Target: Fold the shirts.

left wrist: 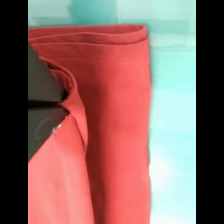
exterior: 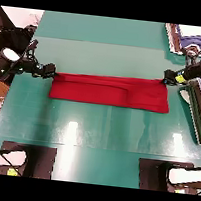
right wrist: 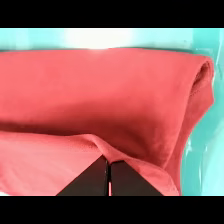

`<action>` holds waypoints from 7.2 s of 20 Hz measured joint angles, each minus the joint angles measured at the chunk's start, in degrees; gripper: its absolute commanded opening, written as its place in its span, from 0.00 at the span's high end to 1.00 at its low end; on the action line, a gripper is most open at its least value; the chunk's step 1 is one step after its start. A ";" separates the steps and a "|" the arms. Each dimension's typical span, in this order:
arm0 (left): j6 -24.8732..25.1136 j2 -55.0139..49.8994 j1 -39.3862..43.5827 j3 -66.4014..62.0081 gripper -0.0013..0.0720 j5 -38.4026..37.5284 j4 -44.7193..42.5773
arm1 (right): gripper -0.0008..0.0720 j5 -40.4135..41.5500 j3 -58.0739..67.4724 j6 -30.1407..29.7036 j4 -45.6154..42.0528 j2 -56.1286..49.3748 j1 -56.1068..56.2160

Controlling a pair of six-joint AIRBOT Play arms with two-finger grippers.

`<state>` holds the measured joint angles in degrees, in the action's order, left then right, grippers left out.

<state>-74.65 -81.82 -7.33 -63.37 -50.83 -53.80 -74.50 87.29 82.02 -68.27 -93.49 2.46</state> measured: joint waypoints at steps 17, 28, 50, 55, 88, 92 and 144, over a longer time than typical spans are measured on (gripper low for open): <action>0.02 -1.31 1.14 -6.01 0.93 -16.04 2.97 | 0.03 -7.43 -4.24 -12.09 12.00 -4.37 -15.82; 0.00 -1.38 12.87 -6.03 0.95 -13.60 3.34 | 0.22 -6.95 -6.40 -22.40 22.45 -12.02 -13.77; -5.70 -24.50 32.98 -30.93 0.95 -5.16 3.30 | 0.97 -19.82 22.45 -5.03 23.74 -3.48 -0.72; -6.27 -29.31 38.16 -33.27 0.95 -5.40 3.32 | 0.97 -18.99 29.75 -1.60 23.78 -3.15 6.54; -3.04 -0.04 2.80 -33.86 0.94 -20.87 -13.33 | 0.31 17.29 31.06 -19.54 34.21 -19.50 44.52; -2.95 2.54 -0.61 -33.86 0.94 -22.99 -13.31 | 0.31 20.22 28.37 -21.14 32.68 -17.51 44.22; 0.33 12.07 6.91 -4.28 0.50 -22.73 -17.05 | 0.03 12.72 -16.48 -12.00 29.81 5.97 15.39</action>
<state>-74.32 -69.76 -0.43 -67.66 -73.56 -70.85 -61.78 70.81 70.02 -38.46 -87.53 17.85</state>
